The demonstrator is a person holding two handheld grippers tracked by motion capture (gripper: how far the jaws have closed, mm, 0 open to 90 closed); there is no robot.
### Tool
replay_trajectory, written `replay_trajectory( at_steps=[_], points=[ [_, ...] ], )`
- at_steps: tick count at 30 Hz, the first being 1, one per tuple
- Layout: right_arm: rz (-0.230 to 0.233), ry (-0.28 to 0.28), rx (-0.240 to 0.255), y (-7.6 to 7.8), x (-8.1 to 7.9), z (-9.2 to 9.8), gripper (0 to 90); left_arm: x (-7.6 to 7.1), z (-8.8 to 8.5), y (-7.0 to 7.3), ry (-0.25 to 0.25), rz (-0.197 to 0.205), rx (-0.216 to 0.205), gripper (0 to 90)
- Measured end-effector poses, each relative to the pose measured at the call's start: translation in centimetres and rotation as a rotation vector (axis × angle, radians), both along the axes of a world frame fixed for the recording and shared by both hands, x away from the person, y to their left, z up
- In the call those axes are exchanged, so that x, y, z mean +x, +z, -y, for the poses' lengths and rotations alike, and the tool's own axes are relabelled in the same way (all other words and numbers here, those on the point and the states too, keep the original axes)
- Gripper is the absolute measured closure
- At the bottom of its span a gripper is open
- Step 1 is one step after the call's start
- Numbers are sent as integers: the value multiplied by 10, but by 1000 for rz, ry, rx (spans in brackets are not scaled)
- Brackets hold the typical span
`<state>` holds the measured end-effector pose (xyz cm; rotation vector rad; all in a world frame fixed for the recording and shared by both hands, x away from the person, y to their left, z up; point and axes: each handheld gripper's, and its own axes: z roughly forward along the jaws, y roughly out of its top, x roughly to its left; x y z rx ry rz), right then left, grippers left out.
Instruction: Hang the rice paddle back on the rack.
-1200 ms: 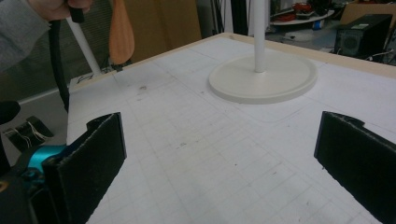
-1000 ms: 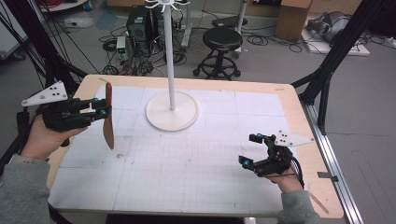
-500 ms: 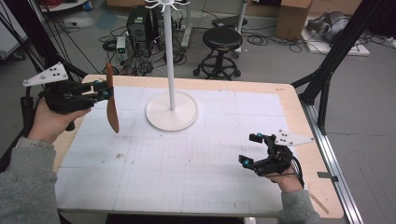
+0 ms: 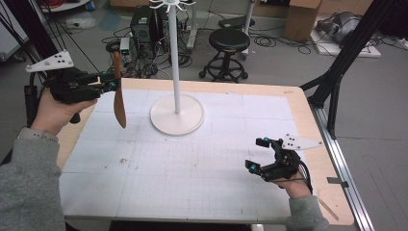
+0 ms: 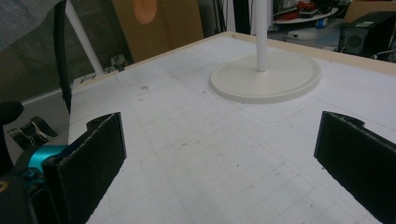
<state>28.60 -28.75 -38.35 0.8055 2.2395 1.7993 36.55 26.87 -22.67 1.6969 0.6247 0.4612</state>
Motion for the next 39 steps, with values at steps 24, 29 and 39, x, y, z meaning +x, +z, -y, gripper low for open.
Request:
replay_trajectory(
  at_steps=[24, 29, 39],
  points=[
    [14, -9, -1, 1, 1, 2, 10, 38, 37, 27, -28, -25, 10, 652],
    [18, -12, 0, 1, 1, 3, 10, 42, 37, 34, -31, -17, -2, 652],
    [16, -12, 4, 1, 1, 3, 10, 49, 35, 54, -25, -13, -10, 652]
  ],
)
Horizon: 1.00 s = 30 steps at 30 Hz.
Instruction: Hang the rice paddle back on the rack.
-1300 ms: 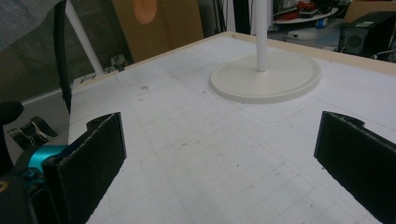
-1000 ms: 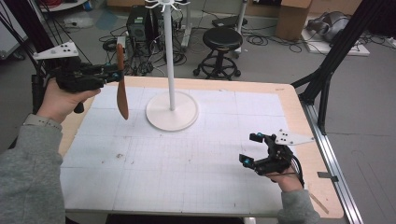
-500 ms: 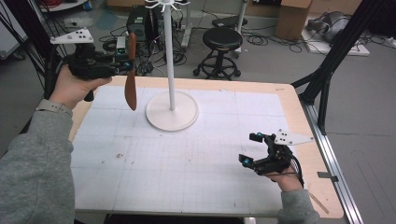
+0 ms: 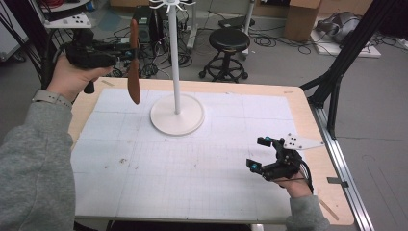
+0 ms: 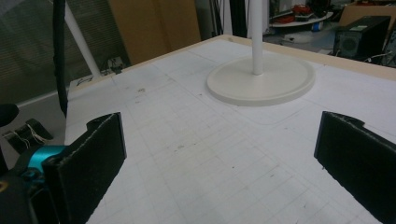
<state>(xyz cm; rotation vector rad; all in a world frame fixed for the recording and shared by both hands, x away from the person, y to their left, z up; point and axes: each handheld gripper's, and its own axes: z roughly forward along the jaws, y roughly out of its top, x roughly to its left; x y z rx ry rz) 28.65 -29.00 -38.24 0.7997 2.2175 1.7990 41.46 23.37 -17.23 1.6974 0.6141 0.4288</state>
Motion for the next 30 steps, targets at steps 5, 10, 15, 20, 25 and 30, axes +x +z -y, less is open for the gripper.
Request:
replay_trajectory(
  at_steps=[5, 10, 15, 20, 25, 30],
  points=[
    [-1, -2, -2, 0, 0, 0, 10, 7, 2, 7, -2, 5, -12, 651],
    [-7, -6, 1, 0, 0, 1, 10, 14, 9, 14, -7, 2, -7, 652],
    [-2, -3, 5, 0, 0, 1, 10, 19, 17, 14, -4, -4, 0, 652],
    [-5, 2, 1, 0, 0, 0, 10, 22, 17, 16, 0, -5, -19, 652],
    [-7, 6, -3, -1, 1, -1, 10, 23, 19, 21, 4, -4, -25, 652],
    [-7, 3, 2, -1, 1, -1, 10, 23, 24, 28, -1, -2, -19, 652]
  ],
)
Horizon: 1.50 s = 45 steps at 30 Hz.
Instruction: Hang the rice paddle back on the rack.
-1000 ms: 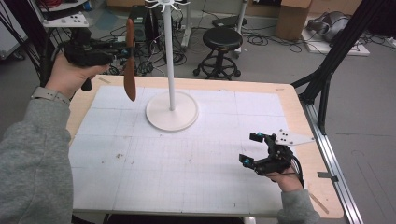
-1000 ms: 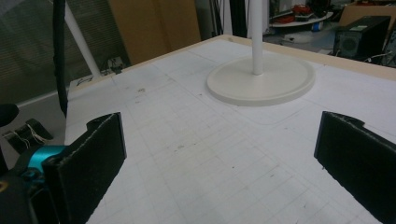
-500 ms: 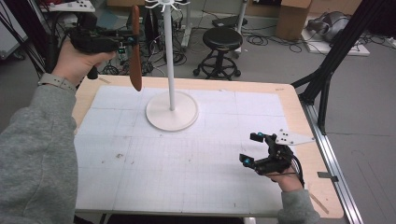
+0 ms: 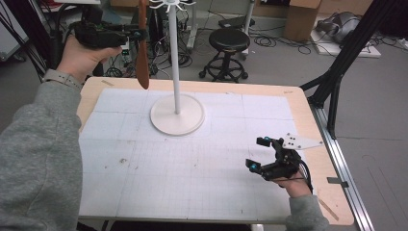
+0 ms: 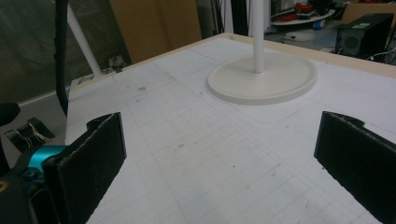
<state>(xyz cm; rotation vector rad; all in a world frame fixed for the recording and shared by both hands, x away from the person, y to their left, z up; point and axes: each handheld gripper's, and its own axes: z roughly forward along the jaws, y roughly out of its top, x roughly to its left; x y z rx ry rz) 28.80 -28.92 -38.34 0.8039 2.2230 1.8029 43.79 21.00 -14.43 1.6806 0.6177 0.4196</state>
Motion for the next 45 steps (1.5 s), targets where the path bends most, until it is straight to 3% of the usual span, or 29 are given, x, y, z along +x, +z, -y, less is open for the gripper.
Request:
replay_trajectory(
  at_steps=[13, 22, 25, 38, 45],
  points=[
    [-2, -3, 4, 0, 0, 1, 10, 6, 8, 0, 6, -8, 2, 651],
    [0, -7, 14, 1, -1, 3, 10, 11, 17, -5, 25, -13, 27, 651],
    [-1, -6, 17, 1, -1, 4, 10, 13, 19, -6, 20, -15, 11, 651],
    [2, -10, 19, 1, -1, 5, 10, 19, 28, -12, 29, -29, 17, 651],
    [3, -9, 14, 1, -1, 4, 10, 18, 30, -13, 38, -10, 27, 650]
  ],
)
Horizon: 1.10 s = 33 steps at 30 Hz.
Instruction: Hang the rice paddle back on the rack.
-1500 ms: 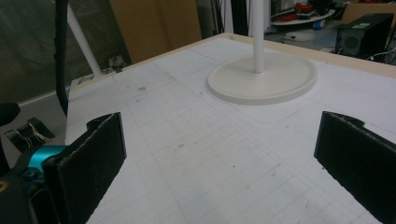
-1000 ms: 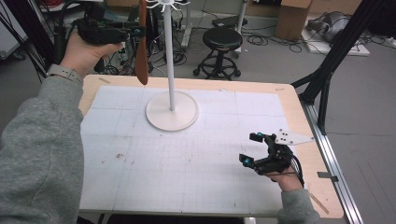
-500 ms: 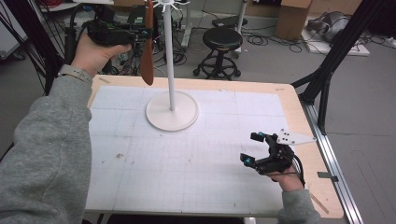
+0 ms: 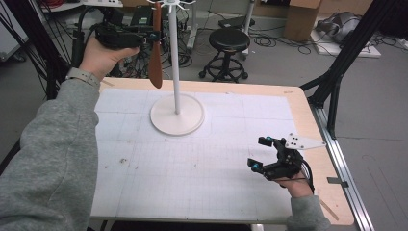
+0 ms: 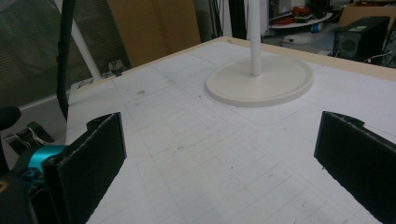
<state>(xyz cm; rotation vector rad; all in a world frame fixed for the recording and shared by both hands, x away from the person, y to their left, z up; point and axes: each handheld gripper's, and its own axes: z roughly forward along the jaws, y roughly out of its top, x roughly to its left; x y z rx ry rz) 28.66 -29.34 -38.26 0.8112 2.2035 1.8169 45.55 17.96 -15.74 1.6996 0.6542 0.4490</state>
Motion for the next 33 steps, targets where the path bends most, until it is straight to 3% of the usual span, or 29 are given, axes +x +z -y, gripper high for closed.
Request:
replay_trajectory(
  at_steps=[4, 11, 14, 17, 21, 27, 33],
  points=[
    [0, -1, -4, 0, 0, 0, 10, -3, 0, 0, -8, 9, 13, 620],
    [1, 2, -10, 0, 0, -2, 10, -19, -10, -7, -49, 57, -10, 404],
    [5, -1, -14, 0, 0, -2, 10, -25, -18, -14, -68, 71, -10, 371],
    [7, -2, -16, 0, 0, -3, 10, -30, -24, -22, -77, 45, -12, 242],
    [6, -1, -18, -1, 1, -5, 10, -40, -30, -33, -93, 39, 8, 133],
    [4, 1, -18, -1, 2, -6, 10, -55, -41, -45, -108, 32, -16, 72],
    [2, -2, -9, -1, 3, -5, 10, -70, -52, -60, -83, 18, -22, 16]
  ],
)
